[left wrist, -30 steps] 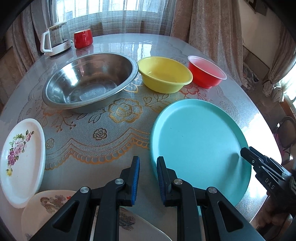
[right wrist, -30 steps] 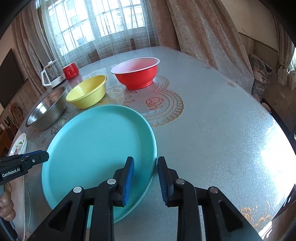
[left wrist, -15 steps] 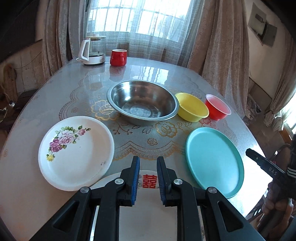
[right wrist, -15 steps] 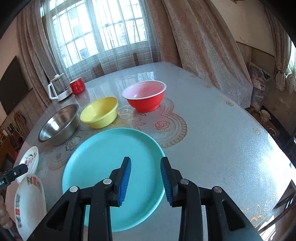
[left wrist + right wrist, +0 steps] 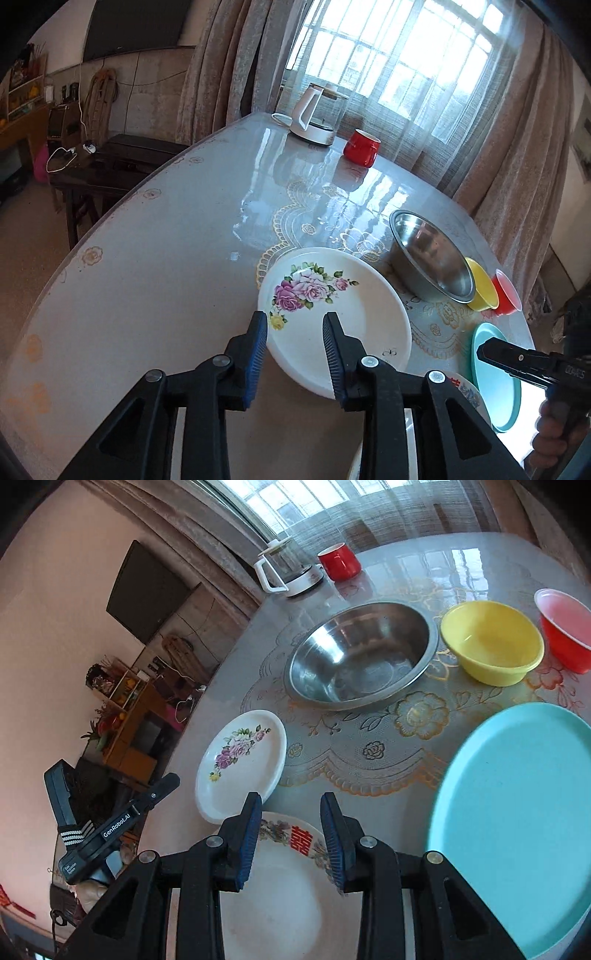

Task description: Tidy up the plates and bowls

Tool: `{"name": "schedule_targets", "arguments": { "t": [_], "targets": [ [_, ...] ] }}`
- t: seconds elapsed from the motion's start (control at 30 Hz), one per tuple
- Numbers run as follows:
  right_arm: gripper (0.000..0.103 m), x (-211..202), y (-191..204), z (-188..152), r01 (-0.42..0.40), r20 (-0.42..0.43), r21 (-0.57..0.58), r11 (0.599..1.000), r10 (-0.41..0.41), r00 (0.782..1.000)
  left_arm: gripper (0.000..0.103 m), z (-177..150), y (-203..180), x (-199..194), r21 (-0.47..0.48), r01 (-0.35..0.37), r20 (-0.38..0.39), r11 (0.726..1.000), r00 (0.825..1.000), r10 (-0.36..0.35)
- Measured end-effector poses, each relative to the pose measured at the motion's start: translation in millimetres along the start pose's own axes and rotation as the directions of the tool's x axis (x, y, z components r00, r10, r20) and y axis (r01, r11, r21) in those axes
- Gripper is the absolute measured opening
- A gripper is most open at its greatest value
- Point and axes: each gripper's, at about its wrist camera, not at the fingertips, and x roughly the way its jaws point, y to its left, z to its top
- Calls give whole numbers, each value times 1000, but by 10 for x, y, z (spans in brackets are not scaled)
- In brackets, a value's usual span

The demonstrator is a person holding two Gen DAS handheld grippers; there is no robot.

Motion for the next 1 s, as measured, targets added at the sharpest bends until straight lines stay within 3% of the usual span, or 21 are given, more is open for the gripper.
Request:
{"name": "schedule_targets", "arguments": {
  "t": [0.13, 0.33, 0.53, 0.67, 0.77, 1.0],
  "targets": [
    [29, 372, 108, 123, -5, -64, 24, 1000, 7, 998, 32, 26, 189, 99, -51, 12, -17, 999, 1000, -13],
    [24, 735, 98, 168, 61, -120, 42, 997, -55, 991, 30, 95, 360, 298, -117, 42, -71, 992, 996, -51],
    [18, 959, 106, 181, 98, -144, 24, 995, -93, 985, 28, 96, 284, 455, -90, 62, -92, 994, 993, -70],
    [12, 1027, 150, 177, 125, -140, -14, 992, -125, 982, 12, 82, 227, 623, -64, 55, -112, 996, 992, -62],
    [12, 1022, 174, 178, 135, -136, -29, 990, -137, 981, 11, 70, 165, 640, -39, 25, -105, 999, 994, -29],
    [12, 934, 187, 230, 122, -104, -32, 992, -125, 987, 12, 116, 133, 565, -37, 21, -93, 999, 995, -25]
  ]
}}
